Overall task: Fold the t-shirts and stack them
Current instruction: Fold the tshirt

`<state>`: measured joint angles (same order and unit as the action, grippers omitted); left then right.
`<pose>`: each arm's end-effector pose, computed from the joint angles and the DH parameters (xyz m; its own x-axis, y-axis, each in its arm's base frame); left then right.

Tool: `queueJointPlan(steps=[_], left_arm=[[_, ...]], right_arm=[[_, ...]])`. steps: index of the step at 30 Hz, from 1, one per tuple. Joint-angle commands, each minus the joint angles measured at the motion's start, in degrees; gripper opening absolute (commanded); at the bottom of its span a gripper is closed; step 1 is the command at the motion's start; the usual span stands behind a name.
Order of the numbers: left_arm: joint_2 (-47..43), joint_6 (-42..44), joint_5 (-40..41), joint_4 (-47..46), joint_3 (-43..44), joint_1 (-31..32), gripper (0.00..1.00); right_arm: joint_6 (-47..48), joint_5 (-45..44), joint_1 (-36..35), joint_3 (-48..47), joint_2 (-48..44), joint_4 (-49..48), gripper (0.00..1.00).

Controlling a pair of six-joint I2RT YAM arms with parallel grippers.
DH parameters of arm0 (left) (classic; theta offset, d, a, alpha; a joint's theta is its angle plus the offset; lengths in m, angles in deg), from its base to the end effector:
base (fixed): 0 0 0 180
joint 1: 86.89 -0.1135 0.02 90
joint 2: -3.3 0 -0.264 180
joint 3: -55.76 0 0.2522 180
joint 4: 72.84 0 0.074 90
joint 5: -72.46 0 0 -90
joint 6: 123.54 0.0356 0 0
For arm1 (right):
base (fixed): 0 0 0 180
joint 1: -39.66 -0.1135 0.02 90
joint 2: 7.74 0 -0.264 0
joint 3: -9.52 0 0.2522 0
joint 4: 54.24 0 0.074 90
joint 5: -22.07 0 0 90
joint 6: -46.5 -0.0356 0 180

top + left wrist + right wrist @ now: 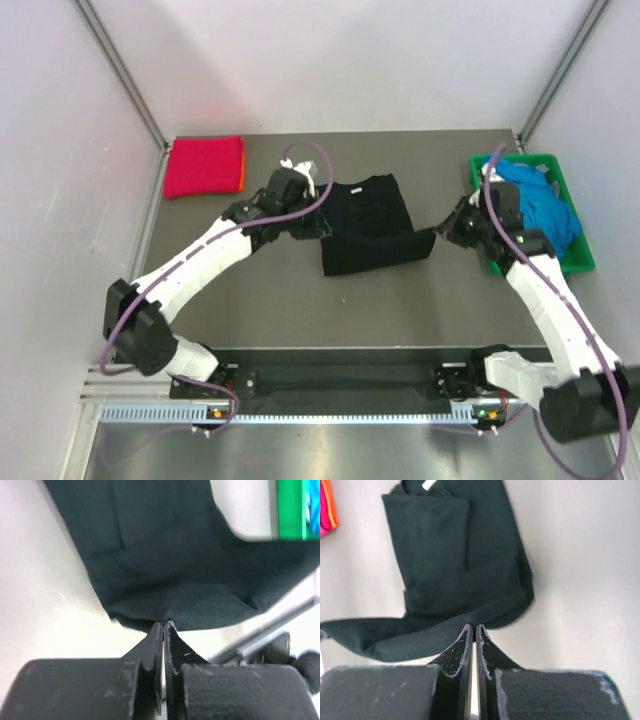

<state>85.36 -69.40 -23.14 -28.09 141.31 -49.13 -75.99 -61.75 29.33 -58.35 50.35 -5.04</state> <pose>0.2489 -0.1972 0.3182 -0.8135 -0.1073 -0.5715 0.2355 0.8378 -0.4925 0.2093 0.0421 0.3110 -0.6666 0.4213 -0.6149 0.1162 0.8736 0.4726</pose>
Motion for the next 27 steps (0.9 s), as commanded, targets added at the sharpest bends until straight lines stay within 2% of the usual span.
queueJointPlan(steps=[1, 7, 12, 16, 22, 27], left_arm=[[4.7, 3.6, -3.4, -0.7, 6.6, -5.4, 0.00], [15.0, 5.8, -8.3, -1.9, 16.9, -12.8, 0.00], [23.0, 8.2, -9.8, -2.8, 25.8, -15.5, 0.00], [30.7, 8.1, -10.4, -4.6, 31.7, -18.0, 0.00], [38.6, 7.5, -13.7, -13.1, 34.2, -20.7, 0.00], [44.1, 6.5, -15.1, -18.8, 35.3, -23.1, 0.00]], right_arm=[[4.3, 3.8, 0.4, -8.3, 8.6, -8.7, 0.00], [5.1, 5.4, 0.9, -18.5, 22.8, -14.2, 0.00], [6.6, 11.1, 1.4, -28.2, 37.2, -15.0, 0.00], [7.1, 11.4, 1.8, -36.0, 44.0, -16.0, 0.00], [6.9, 14.3, 2.7, -44.7, 54.6, -18.1, 0.00], [6.5, 14.4, 3.0, -46.5, 59.9, -22.7, 0.00]])
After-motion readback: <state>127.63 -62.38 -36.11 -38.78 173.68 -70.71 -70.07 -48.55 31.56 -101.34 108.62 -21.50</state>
